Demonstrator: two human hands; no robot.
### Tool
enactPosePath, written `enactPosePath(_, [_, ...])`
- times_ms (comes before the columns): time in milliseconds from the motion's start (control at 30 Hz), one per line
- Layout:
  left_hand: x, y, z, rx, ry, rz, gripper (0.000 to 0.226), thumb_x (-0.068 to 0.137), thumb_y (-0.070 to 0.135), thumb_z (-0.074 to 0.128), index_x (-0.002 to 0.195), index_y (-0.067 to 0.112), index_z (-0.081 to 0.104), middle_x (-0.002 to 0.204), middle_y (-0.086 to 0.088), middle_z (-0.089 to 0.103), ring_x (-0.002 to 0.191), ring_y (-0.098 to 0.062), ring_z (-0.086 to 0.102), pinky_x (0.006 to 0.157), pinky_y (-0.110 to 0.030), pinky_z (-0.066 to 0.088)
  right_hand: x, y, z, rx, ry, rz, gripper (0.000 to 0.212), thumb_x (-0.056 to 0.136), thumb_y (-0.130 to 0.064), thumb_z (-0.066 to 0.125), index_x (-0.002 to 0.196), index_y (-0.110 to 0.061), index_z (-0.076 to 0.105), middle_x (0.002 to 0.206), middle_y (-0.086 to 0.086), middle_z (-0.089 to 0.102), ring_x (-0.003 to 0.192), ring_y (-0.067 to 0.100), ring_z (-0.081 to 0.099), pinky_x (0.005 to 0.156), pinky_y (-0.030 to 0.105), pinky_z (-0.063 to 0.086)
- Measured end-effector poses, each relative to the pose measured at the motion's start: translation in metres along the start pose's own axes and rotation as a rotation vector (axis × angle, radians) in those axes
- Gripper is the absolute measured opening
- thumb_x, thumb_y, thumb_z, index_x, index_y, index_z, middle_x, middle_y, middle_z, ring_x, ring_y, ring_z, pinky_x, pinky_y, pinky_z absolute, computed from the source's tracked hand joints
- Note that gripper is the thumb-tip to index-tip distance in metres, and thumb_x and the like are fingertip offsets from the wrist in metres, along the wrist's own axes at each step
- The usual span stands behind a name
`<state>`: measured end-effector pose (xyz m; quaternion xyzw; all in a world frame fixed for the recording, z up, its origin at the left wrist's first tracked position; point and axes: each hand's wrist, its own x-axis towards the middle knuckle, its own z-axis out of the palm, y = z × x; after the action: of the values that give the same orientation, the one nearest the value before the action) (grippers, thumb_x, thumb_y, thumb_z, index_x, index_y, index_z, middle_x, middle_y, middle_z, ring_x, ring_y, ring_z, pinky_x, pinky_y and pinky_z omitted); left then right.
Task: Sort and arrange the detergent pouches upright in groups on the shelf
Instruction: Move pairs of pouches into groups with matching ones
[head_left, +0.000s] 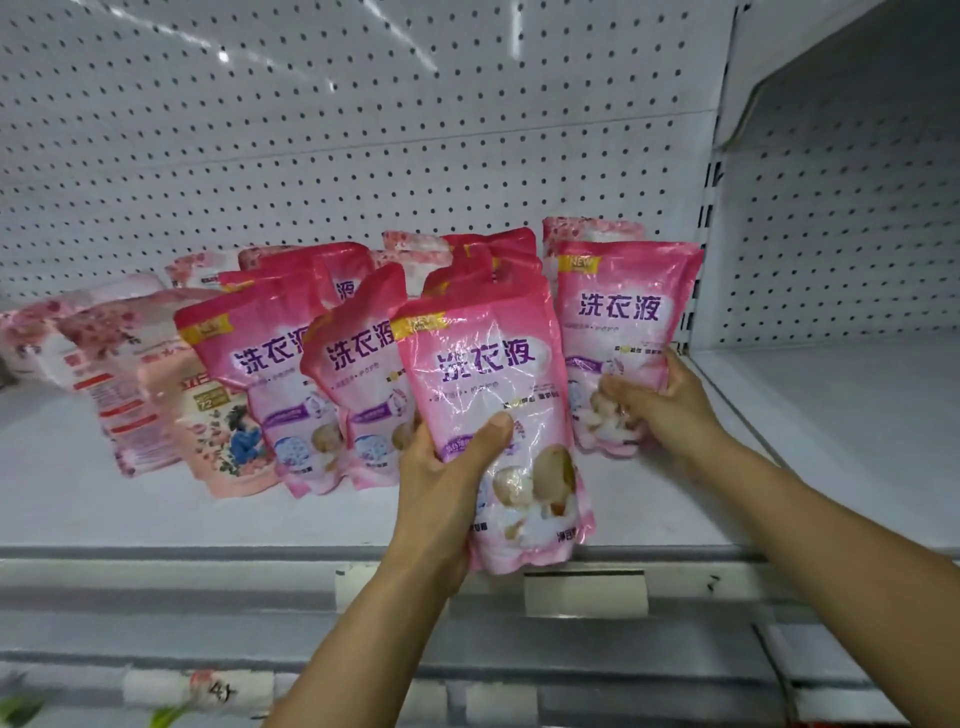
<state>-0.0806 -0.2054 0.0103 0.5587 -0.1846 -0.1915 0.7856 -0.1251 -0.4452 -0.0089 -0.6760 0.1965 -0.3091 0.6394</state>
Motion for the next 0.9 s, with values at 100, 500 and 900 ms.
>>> enactPosePath(100, [-0.005, 0.002, -0.008, 0.036, -0.04, -0.008, 0.026, 0.081, 0.008, 0.074, 0.104, 0.018, 0.067, 0.097, -0.01, 0.078, 0.09, -0.032, 0.075, 0.081, -0.05, 0.06, -0.02, -0.007, -0.004, 0.033, 0.092, -0.023, 0.042, 0.079, -0.015, 0.078, 0.111, -0.032, 0.057, 0.1, -0.002, 0.072, 0.07, 0.004, 0.07, 0.057, 0.019, 0.054])
enactPosePath(500, [-0.078, 0.002, -0.016, -0.032, -0.019, 0.07, 0.054, 0.078, 0.004, 0.075, 0.126, 0.019, 0.056, 0.105, -0.008, 0.076, 0.091, -0.031, 0.075, 0.074, -0.048, 0.062, -0.151, -0.038, -0.013, 0.416, 0.102, -0.051, 0.046, 0.076, -0.01, 0.072, 0.118, -0.023, 0.06, 0.109, 0.007, 0.074, 0.089, 0.028, 0.072, 0.072, 0.05, 0.059])
enactPosePath(900, [-0.228, -0.007, -0.035, 0.002, 0.157, 0.067, 0.054, 0.08, 0.002, 0.074, 0.126, 0.022, 0.054, 0.108, -0.006, 0.075, 0.094, -0.03, 0.074, 0.078, -0.053, 0.06, -0.305, -0.032, -0.022, 0.198, -0.039, -0.052, 0.061, 0.077, 0.002, 0.074, 0.115, -0.043, 0.057, 0.104, -0.008, 0.075, 0.086, 0.018, 0.074, 0.067, 0.04, 0.062])
